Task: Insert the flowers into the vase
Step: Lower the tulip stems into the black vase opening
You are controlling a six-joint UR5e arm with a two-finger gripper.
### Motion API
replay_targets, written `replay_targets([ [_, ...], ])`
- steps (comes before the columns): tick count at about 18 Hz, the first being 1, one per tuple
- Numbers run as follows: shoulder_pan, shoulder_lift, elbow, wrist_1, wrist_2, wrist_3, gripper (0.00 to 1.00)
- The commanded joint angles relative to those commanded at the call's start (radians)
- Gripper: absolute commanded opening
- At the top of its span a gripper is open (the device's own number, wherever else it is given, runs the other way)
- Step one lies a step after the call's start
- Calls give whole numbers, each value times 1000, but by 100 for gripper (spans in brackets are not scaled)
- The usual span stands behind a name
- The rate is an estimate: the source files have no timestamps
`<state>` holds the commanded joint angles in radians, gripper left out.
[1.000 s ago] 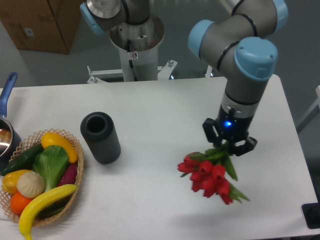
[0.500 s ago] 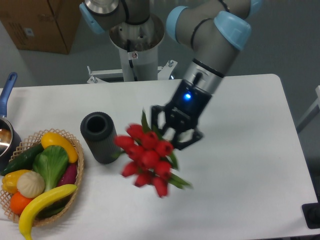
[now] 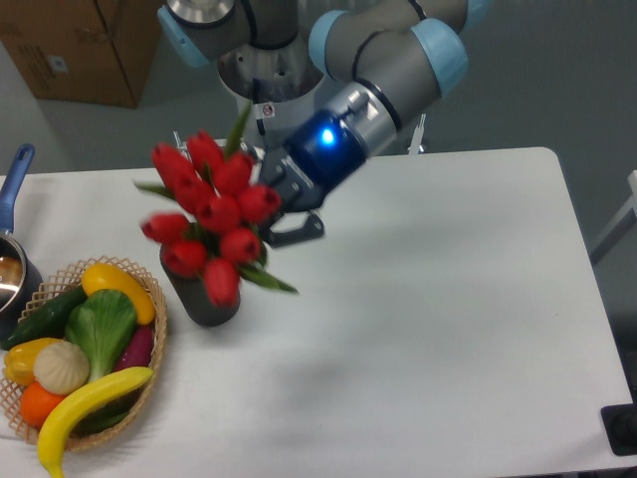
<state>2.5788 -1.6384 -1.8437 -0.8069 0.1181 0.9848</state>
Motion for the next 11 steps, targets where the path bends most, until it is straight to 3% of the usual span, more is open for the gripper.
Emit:
replay_targets([
  [7, -35, 8, -54, 2, 0, 8, 0],
  [11, -35, 5, -106, 3, 2, 80, 2],
])
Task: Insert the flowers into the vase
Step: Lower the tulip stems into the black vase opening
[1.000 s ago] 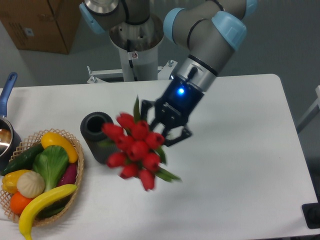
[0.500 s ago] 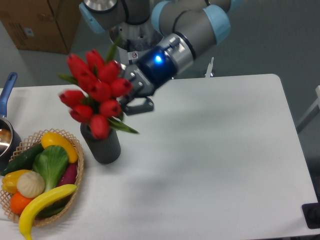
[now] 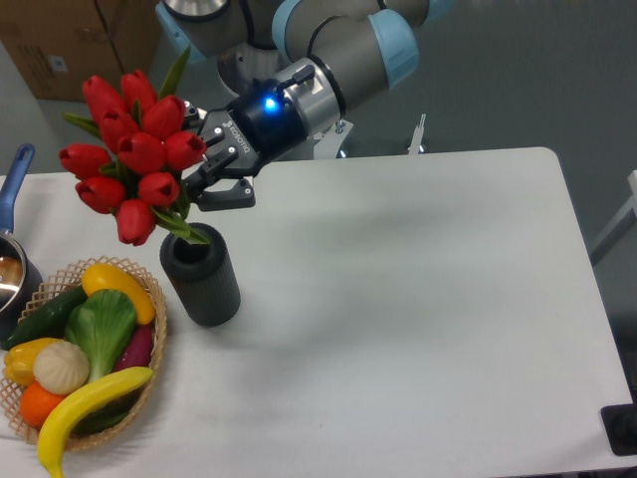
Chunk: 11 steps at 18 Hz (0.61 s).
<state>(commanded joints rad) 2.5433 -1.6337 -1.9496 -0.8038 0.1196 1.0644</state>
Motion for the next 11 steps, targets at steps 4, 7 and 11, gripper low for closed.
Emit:
replay_targets([
  [4, -5, -11, -44, 0, 2, 77, 3],
  [7, -9, -23, -97, 0, 3, 169, 4],
  [11, -11, -44, -152, 2, 3, 247, 7],
])
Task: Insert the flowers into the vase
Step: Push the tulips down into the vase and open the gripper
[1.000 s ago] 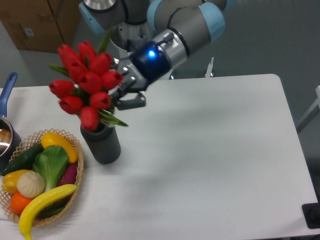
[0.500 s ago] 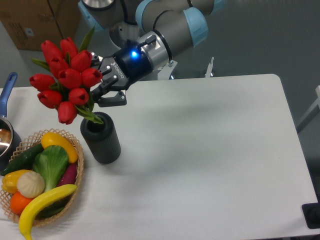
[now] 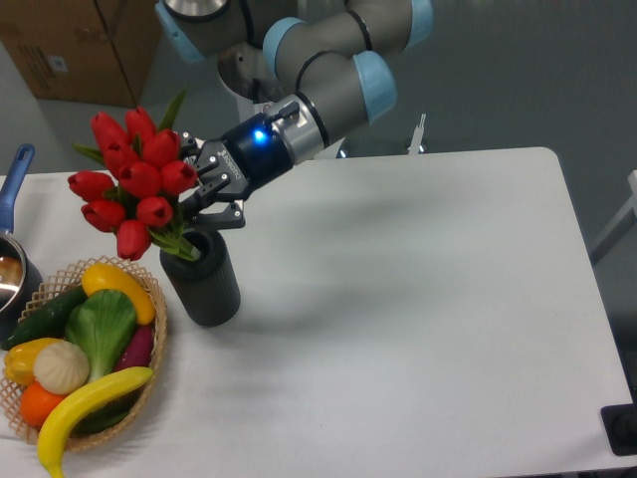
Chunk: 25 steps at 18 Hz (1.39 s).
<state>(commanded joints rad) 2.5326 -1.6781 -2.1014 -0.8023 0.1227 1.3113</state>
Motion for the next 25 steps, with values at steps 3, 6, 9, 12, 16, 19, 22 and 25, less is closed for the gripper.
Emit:
replay_targets([
  [3, 0, -24, -38, 0, 2, 103, 13],
  [6, 8, -77, -55, 2, 6, 190, 19],
  [9, 26, -91, -84, 2, 6, 236, 38],
  [12, 38, -83, -111, 2, 9, 240, 99],
  [16, 52, -74, -132, 2, 12, 240, 100],
  [19, 64, -51, -140, 0, 12, 238, 100],
  [22, 86, -22, -137, -2, 55, 229, 100],
  [25, 126, -6, -138, -2, 94, 227, 100],
])
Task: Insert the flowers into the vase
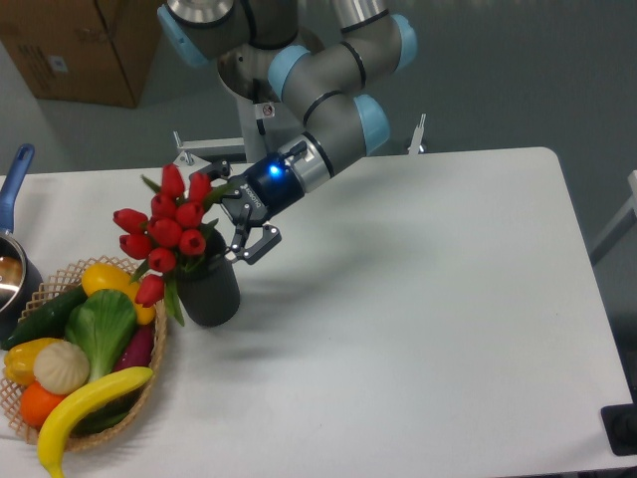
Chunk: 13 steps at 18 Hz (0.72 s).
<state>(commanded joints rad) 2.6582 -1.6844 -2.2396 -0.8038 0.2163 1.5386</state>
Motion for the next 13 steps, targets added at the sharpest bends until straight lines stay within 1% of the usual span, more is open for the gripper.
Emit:
replay_targets([
  [1, 17, 11, 0, 0, -1, 0, 100],
  [2, 47, 29, 2, -2, 0, -2, 100],
  [4, 106, 48, 8, -3, 2, -2, 100],
  [6, 170, 75, 20, -3, 49, -2, 100],
  [7, 196, 80, 55, -3, 114, -2, 100],
  [9, 236, 77, 109, -15, 190, -12, 100],
  [12, 296, 69, 176, -17, 235, -40, 100],
  [13, 318, 65, 208, -18, 254, -41, 100],
])
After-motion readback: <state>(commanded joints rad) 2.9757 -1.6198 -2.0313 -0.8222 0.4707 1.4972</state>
